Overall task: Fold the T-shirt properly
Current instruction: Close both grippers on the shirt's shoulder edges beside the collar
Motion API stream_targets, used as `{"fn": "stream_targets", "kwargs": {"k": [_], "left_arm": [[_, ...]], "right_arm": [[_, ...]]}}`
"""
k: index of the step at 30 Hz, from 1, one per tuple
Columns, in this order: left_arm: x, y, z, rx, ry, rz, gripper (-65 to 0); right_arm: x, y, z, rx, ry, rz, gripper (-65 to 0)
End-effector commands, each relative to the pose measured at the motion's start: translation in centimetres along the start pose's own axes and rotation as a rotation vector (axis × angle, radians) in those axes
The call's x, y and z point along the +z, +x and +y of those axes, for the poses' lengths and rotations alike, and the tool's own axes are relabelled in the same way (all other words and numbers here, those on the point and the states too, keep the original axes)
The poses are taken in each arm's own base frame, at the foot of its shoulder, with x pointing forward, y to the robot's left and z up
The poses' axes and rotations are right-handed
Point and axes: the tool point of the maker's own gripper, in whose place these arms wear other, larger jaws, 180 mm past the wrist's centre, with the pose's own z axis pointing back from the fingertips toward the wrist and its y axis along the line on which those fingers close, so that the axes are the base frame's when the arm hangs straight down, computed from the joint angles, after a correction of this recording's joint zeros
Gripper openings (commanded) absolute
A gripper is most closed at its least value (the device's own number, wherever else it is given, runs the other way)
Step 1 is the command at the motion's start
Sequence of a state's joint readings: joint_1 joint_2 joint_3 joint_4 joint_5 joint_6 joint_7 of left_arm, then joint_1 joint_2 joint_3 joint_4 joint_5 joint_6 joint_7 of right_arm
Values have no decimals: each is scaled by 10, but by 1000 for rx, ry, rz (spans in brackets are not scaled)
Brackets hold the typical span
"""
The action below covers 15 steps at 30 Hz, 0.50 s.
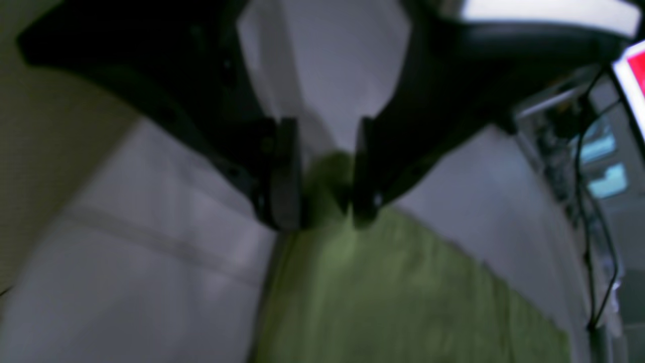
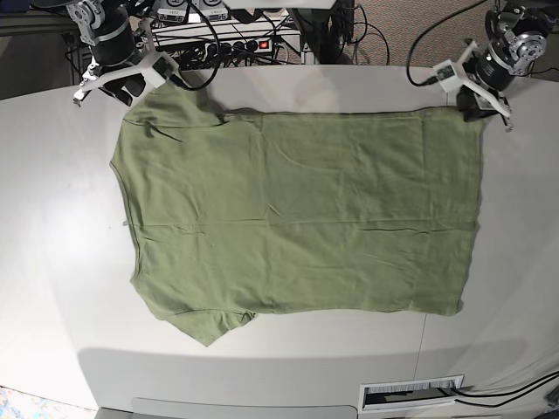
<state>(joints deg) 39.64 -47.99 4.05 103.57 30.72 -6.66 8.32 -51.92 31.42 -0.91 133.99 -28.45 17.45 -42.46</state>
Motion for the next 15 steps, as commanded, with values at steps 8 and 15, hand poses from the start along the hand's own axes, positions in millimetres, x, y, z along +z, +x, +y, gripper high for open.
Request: {"fn": "stream_targets", "kwargs": {"k": [8, 15], "left_arm": [[1, -8, -5, -23, -25, 17, -467], [3, 2, -12, 3, -52, -38, -467]], "right_arm": [[3, 3, -6, -3, -17, -12, -486], [3, 3, -6, -3, -17, -11, -486]]}}
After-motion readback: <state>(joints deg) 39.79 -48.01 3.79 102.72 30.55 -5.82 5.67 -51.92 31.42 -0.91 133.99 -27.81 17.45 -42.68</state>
